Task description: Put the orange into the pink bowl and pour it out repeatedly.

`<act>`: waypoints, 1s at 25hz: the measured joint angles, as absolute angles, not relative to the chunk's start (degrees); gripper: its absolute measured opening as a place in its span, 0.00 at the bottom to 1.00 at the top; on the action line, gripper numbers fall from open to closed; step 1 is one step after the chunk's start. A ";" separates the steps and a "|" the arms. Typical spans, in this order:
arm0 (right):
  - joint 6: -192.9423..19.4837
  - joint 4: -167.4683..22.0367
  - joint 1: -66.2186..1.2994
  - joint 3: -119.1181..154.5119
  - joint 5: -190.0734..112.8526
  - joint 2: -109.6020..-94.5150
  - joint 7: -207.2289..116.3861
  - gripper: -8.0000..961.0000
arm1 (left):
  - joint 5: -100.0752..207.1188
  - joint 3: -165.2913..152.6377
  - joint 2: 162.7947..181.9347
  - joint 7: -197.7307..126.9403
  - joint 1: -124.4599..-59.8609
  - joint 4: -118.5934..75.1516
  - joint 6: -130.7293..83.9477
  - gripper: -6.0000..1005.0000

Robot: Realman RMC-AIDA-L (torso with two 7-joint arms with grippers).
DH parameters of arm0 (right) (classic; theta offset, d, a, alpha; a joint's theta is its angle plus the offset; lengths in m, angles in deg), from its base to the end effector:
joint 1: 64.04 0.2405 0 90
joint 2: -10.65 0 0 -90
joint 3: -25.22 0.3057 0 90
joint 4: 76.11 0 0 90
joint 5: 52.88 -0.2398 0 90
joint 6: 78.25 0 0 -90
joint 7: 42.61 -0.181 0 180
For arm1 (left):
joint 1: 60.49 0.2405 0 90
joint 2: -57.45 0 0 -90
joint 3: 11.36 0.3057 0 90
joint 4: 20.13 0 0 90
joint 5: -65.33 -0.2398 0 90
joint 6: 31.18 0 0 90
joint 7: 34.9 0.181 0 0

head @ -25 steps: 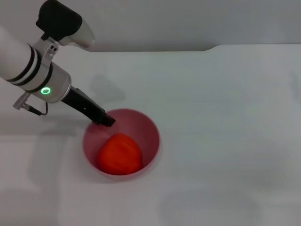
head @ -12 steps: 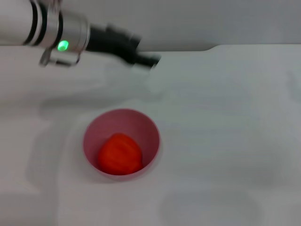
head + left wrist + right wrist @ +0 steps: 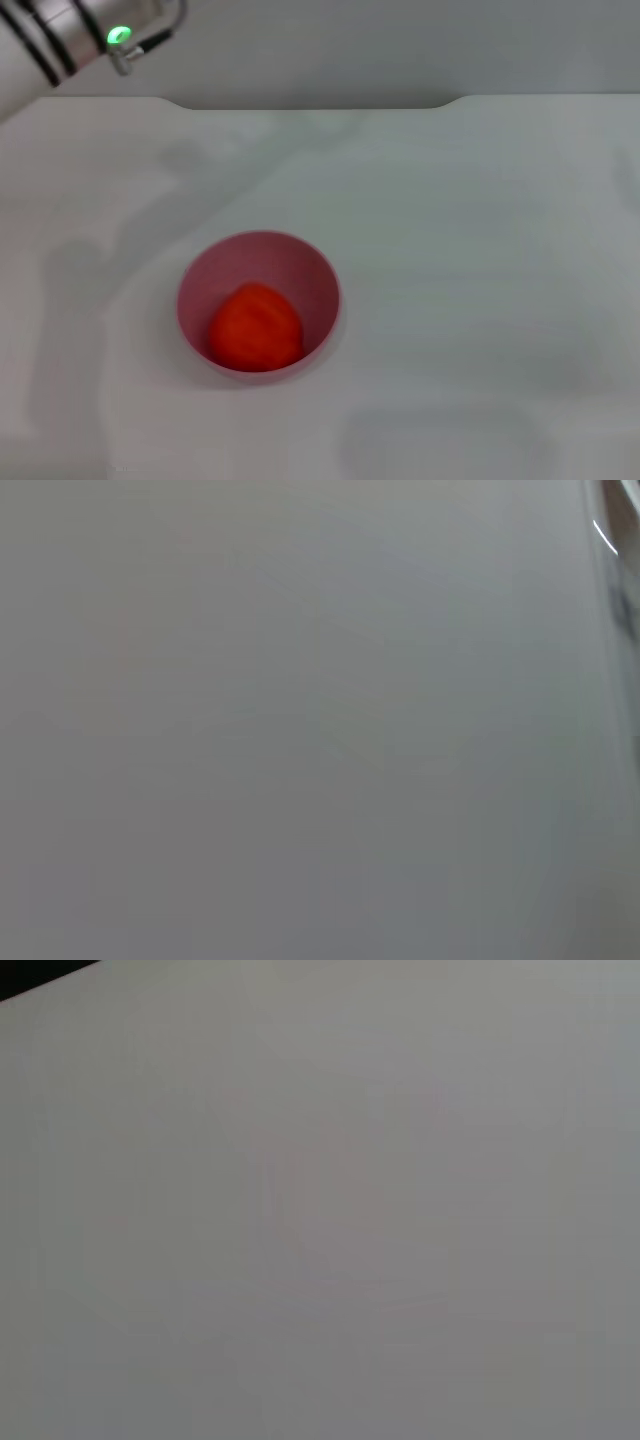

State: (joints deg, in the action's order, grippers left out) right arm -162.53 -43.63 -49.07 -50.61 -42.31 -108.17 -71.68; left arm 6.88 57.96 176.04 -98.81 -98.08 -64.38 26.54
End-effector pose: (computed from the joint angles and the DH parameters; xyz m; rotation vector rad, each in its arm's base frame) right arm 0.3061 0.3791 0.0678 -1.4288 0.1364 1.2525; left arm -0.1396 0.5105 -0.0109 -2.1836 -0.1979 -1.1084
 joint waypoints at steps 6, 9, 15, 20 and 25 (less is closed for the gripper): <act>-162.35 -46.27 -48.62 -41.50 -42.26 -107.69 -71.22 0.46 | 33.29 59.55 176.33 -77.57 -94.46 -54.32 27.55 0.79; -161.27 -47.55 -47.94 -35.31 -42.02 -106.82 -70.36 0.46 | 46.16 60.98 176.43 -70.43 -91.48 -51.24 27.80 0.79; -158.19 -48.72 -48.64 -31.08 -41.90 -104.61 -66.65 0.46 | 63.64 66.55 176.32 -63.79 -86.28 -47.23 31.92 0.79; -158.40 -50.05 -50.39 -30.84 -42.08 -101.92 -66.42 0.46 | 70.04 73.12 176.39 -63.64 -83.17 -47.24 34.44 0.79; -158.50 -50.10 -50.49 -30.50 -42.22 -101.28 -66.19 0.46 | 73.00 76.47 176.25 -63.15 -81.78 -46.68 34.51 0.79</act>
